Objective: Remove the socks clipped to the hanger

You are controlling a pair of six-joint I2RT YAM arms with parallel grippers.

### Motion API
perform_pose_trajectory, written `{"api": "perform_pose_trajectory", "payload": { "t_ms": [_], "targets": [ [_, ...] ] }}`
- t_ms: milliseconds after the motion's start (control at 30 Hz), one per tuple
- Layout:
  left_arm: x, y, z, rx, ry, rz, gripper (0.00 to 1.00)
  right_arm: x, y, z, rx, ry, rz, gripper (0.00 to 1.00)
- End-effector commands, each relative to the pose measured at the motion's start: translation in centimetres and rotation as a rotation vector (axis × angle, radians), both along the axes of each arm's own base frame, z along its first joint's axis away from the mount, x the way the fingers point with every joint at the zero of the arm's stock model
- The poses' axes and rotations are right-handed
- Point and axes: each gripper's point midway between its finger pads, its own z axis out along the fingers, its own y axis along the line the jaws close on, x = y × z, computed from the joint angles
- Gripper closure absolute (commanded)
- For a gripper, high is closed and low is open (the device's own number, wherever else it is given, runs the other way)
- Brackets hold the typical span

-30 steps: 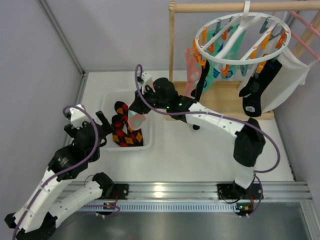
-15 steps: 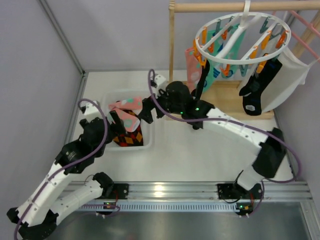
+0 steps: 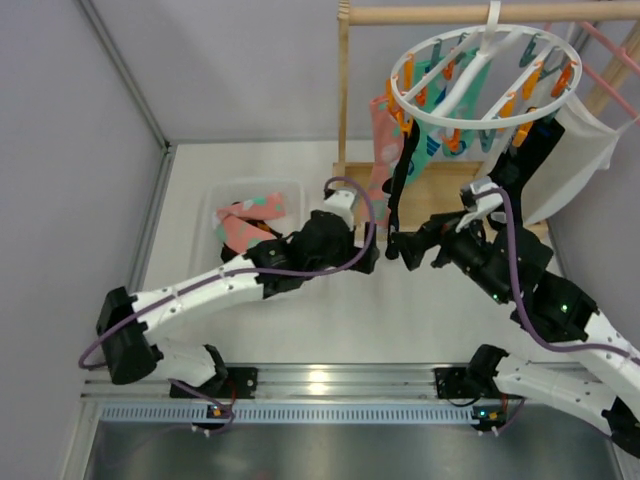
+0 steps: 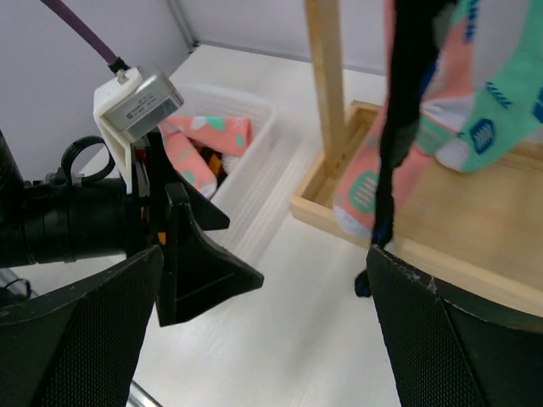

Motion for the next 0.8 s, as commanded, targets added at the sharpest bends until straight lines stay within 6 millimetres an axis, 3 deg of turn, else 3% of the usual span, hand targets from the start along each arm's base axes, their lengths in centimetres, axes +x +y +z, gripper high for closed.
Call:
{"api": "perform_pose_trajectory", "payload": {
  "t_ms": [0,33,100,133,200,233,267,333,367,433,467,500,533,600,700,733,767],
  "targets": [
    [4.6,-3.8,6.1,-0.094,-0.191,0.089,0.02,0.2,-4.4,-1.9,-0.049,0.048,-0.179,0.01],
    [5.9,-5.3,4.5,-0.058,-0.205,0.086,0.02,-0.3,-5.1,-1.3,-0.021,0.035,-0.186,0.01],
    [7.4,-6.9,5.9,-0.072,-0.251,0.098,0.02,-0.9,-5.7,-0.9,-0.004,0.025,-0.18,0.01],
    [8.5,-7.8,4.5,-0.029,-0.263,0.108,0.01,-1.3,-6.1,-0.5,0.013,0.012,-0.177,0.01],
    [9.9,-8.9,4.5,-0.025,-0.299,0.131,0.02,-1.8,-6.4,0.0,0.028,0.003,-0.163,0.0],
    [10.6,-9.4,5.6,-0.025,-0.334,0.143,0.02,-2.1,-6.7,0.4,0.038,-0.01,-0.156,0.0],
    [11.4,-10.2,3.9,0.012,-0.335,0.142,0.02,-2.4,-6.6,0.6,0.046,-0.016,-0.142,0.0],
    [12.5,-10.8,4.4,0.027,-0.363,0.163,0.02,-2.9,-6.8,1.0,0.06,-0.028,-0.122,0.01],
    [13.3,-10.9,2.9,0.071,-0.365,0.193,0.03,-3.1,-6.8,1.2,0.064,-0.035,-0.11,0.01],
    [13.8,-10.9,2.2,0.091,-0.367,0.216,0.13,-3.7,-6.6,1.5,0.078,-0.047,-0.078,0.01],
    [14.1,-10.3,0.9,0.125,-0.363,0.251,0.36,-3.9,-6.6,1.8,0.08,-0.056,-0.063,0.01],
    [14.1,-10.3,0.9,0.125,-0.363,0.252,0.36,-3.9,-6.6,1.8,0.08,-0.056,-0.063,0.01],
    [14.2,-10.7,1.3,0.095,-0.376,0.258,0.54,-3.9,-6.6,1.9,0.076,-0.061,-0.063,0.01],
    [14.3,-10.5,0.6,0.1,-0.375,0.262,0.59,-3.7,-6.5,2.4,0.073,-0.071,-0.067,0.01],
    [14.2,-10.6,-0.1,0.096,-0.367,0.267,0.86,-3.4,-6.7,4.0,0.091,-0.096,-0.083,0.01],
    [14.1,-10.6,-0.1,0.076,-0.358,0.266,1.0,-3.3,-6.7,4.3,0.087,-0.104,-0.086,0.01],
    [14.0,-10.8,0.0,0.056,-0.359,0.263,1.0,-3.4,-6.9,5.3,0.102,-0.121,-0.089,0.01]
  ]
}}
